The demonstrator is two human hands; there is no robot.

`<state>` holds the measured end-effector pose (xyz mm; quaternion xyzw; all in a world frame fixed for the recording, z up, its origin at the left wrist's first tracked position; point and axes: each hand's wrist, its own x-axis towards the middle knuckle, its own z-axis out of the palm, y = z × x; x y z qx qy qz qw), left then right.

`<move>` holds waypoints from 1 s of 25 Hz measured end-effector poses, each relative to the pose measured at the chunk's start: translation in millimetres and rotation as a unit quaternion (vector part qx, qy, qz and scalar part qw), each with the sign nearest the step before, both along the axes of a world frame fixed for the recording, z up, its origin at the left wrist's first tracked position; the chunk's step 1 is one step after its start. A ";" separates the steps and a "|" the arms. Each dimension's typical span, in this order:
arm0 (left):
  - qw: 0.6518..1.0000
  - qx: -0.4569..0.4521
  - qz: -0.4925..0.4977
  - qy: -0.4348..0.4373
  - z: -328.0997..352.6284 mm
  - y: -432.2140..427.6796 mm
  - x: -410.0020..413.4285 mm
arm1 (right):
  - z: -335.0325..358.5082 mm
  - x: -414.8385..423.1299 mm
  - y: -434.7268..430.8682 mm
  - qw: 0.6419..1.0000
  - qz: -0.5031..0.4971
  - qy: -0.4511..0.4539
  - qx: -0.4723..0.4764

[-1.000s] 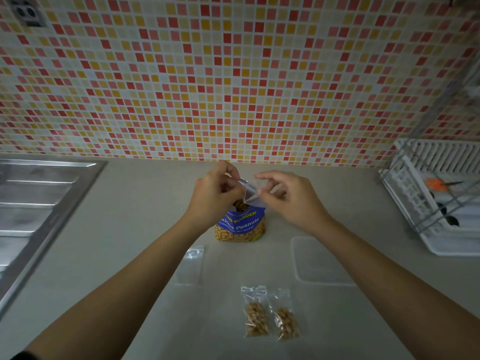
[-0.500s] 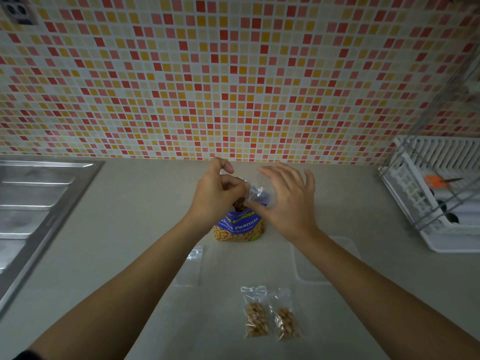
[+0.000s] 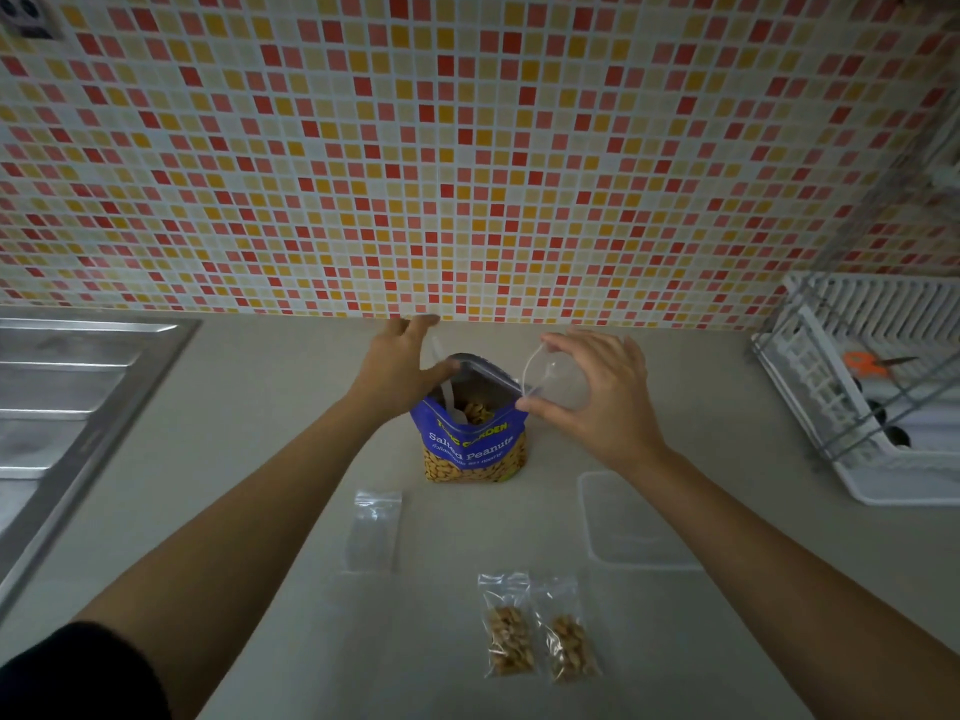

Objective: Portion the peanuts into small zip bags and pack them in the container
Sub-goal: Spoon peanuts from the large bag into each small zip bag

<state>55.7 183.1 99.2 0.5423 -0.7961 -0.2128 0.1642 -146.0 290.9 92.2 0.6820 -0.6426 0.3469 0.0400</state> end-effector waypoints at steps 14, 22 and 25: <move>0.981 0.044 -0.088 -0.165 -1.0 3.1 -42.4 | 1.4 -3.0 -7.1 0.996 0.020 -0.067 0.047; 0.977 0.194 0.030 0.080 -3.6 -10.7 -36.9 | -2.6 -8.7 -4.0 0.995 -0.003 -0.087 0.049; 0.959 0.246 0.047 0.132 2.6 -9.1 -32.9 | -3.0 -6.8 -5.1 0.995 -0.002 -0.090 0.051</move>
